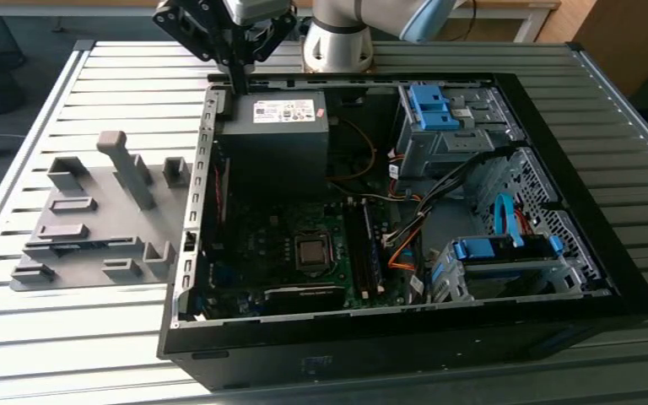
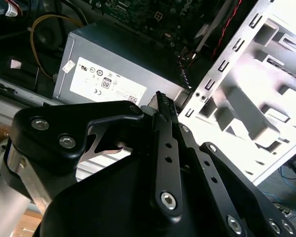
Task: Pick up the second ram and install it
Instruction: 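Reach for the second ram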
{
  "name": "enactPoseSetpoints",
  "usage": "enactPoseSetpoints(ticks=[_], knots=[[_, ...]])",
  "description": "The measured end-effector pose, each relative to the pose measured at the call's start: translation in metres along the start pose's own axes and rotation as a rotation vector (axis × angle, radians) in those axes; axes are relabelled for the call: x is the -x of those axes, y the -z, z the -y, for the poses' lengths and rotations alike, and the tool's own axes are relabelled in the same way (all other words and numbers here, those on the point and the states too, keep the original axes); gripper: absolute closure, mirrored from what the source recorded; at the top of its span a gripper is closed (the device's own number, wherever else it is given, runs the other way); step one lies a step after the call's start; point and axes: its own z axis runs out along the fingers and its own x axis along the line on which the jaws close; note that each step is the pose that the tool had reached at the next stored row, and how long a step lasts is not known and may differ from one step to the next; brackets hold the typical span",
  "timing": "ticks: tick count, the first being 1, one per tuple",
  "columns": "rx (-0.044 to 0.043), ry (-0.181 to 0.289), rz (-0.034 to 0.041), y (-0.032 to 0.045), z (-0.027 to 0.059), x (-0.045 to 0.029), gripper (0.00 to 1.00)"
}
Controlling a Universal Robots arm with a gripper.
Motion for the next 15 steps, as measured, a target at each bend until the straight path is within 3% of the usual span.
enactPoseSetpoints(ticks=[15], knots=[[-0.0001,0.000,-0.0001,0.0002,0.0004,-0.0060,0.89]])
